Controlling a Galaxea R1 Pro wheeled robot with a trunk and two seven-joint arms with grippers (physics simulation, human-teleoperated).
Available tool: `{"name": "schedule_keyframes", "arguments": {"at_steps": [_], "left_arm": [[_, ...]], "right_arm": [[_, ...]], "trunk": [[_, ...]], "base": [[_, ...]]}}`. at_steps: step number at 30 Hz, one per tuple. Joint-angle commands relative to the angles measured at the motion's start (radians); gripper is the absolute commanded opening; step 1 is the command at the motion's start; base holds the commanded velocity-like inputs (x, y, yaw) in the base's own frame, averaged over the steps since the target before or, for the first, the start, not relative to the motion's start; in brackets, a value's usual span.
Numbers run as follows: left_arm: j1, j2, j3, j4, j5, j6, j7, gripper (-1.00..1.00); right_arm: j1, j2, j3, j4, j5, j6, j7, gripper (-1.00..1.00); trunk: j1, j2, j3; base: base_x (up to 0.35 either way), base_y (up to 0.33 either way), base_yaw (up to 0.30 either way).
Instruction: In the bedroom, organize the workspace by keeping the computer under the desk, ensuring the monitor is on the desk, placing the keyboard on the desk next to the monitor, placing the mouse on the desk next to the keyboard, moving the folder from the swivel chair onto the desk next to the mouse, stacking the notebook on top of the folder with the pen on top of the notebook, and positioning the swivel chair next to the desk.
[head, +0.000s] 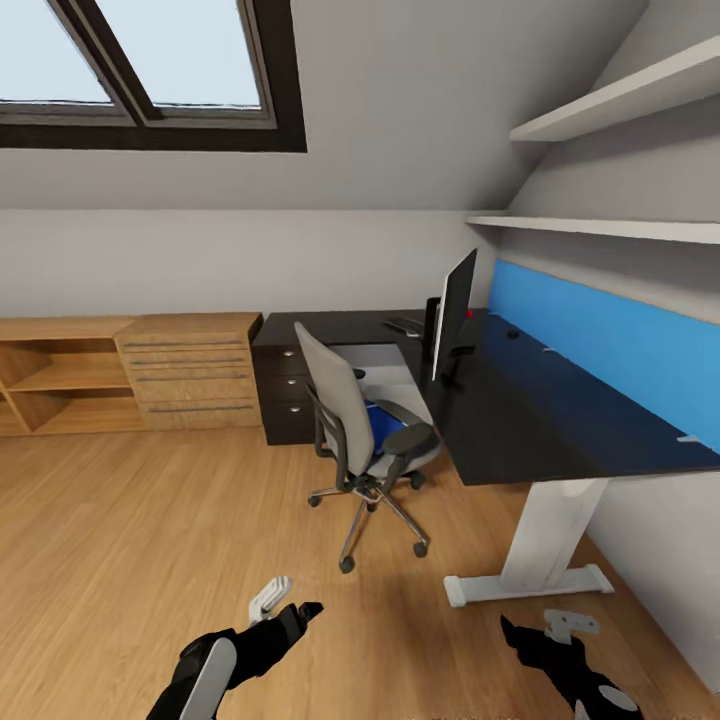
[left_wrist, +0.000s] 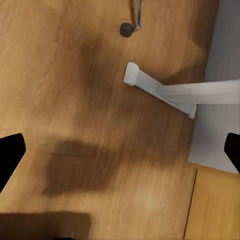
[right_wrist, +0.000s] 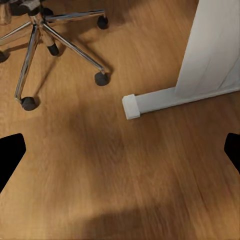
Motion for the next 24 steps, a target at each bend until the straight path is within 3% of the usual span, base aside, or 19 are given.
{"name": "schedule_keyframes", "arguments": {"at_steps": [1, 6, 7, 10, 11, 13, 18, 24], "left_arm": [[-0.001, -0.001, 0.011, -0.001, 0.003, 0.007, -0.001, 1.0], [-0.007, 0.002, 0.04, 0.015, 0.002, 0.004, 0.001, 1.0], [-0.009, 0.005, 0.059, 0.028, 0.004, 0.003, 0.0, 1.0], [-0.011, 0.01, 0.095, 0.047, 0.006, 0.003, 0.0, 1.0], [-0.013, 0.013, 0.122, 0.056, 0.006, 0.002, -0.001, 1.0], [-0.014, 0.015, 0.163, 0.063, 0.006, 0.002, -0.001, 1.0], [-0.023, 0.016, 0.19, 0.068, 0.005, 0.001, 0.0, 1.0], [-0.078, 0.025, 0.211, 0.093, 0.002, -0.002, 0.01, 1.0]], "right_arm": [[-0.012, 0.008, -0.004, 0.013, -0.006, 0.002, 0.002, 1.0], [-0.079, 0.036, -0.007, 0.099, -0.051, -0.014, -0.028, 1.0], [-0.113, 0.041, -0.008, 0.152, -0.09, -0.017, -0.037, 1.0], [-0.168, 0.045, -0.008, 0.243, -0.155, -0.021, -0.045, 1.0], [-0.203, 0.047, -0.009, 0.306, -0.187, -0.026, -0.055, 1.0], [-0.255, 0.049, -0.009, 0.393, -0.216, -0.065, -0.077, 1.0], [-0.316, 0.055, -0.01, 0.484, -0.236, -0.147, -0.12, 1.0], [-0.438, 0.119, -0.009, 0.603, -0.248, -0.219, -0.325, 1.0]], "trunk": [[0.004, -0.008, -0.004], [0.023, -0.043, -0.019], [0.027, -0.05, -0.022], [0.038, -0.071, -0.031], [0.042, -0.078, -0.034], [0.05, -0.092, -0.041], [0.069, -0.127, -0.056], [0.092, -0.169, -0.075]], "base": [[0.001, 0.0, -0.158], [0.0, 0.0, -0.085], [0.0, 0.0, -0.033], [0.0, 0.0, -0.022], [0.0, 0.0, -0.011], [0.0, 0.0, -0.007], [0.0, 0.0, -0.003], [0.0, 0.0, 0.0]]}}
